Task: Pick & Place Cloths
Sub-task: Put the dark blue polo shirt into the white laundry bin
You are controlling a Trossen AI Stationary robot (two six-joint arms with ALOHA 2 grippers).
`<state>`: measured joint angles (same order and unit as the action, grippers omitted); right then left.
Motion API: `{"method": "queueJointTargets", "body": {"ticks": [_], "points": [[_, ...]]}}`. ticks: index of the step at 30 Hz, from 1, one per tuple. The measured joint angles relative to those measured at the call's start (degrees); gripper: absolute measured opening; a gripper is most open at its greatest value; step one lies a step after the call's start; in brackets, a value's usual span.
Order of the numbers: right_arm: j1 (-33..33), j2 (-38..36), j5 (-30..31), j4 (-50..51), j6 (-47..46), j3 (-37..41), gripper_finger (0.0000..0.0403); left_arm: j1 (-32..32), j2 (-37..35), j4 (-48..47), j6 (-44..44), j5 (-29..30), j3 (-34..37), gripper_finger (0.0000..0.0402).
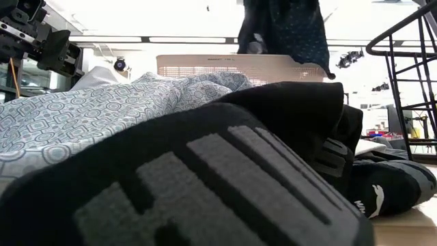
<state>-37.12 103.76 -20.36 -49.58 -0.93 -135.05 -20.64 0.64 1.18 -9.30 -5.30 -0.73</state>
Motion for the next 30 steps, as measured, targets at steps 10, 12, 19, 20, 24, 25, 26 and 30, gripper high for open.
{"method": "queueJointTargets", "body": {"ticks": [10,12,19,20,24,25,26,30], "points": [[-6.0,7.8,1.2,7.2,-20.8,0.0,0.0017,0.0,0.0,0.0,0.0,0.0,0.0,0.0273],[-6.2,9.5,0.4,12.7,-21.4,0.1,0.0017,0.0,0.0,0.0,0.0,0.0,0.0,0.0273],[-5.5,15.1,-1.2,21.8,-21.6,0.1,0.0017,0.0,0.0,0.0,0.0,0.0,0.0,0.0273],[-5.2,15.9,-1.7,21.9,-22.3,0.1,0.0017,0.0,0.0,0.0,0.0,0.0,0.0,0.0273],[-3.3,18.1,-3.0,25.2,-22.2,0.1,0.0017,0.0,0.0,0.0,0.0,0.0,0.0,0.0273],[-2.9,18.2,-3.6,27.4,-20.7,0.1,0.0017,0.0,0.0,0.0,0.0,0.0,0.0,0.0273],[-2.5,18.3,-4.1,29.9,-18.9,0.1,0.0017,0.0,0.0,0.0,0.0,0.0,0.0,0.0273],[-1.7,18.3,-2.9,38.5,-14.0,0.1,0.0017,0.0,0.0,0.0,0.0,0.0,0.0,0.0273]]}}
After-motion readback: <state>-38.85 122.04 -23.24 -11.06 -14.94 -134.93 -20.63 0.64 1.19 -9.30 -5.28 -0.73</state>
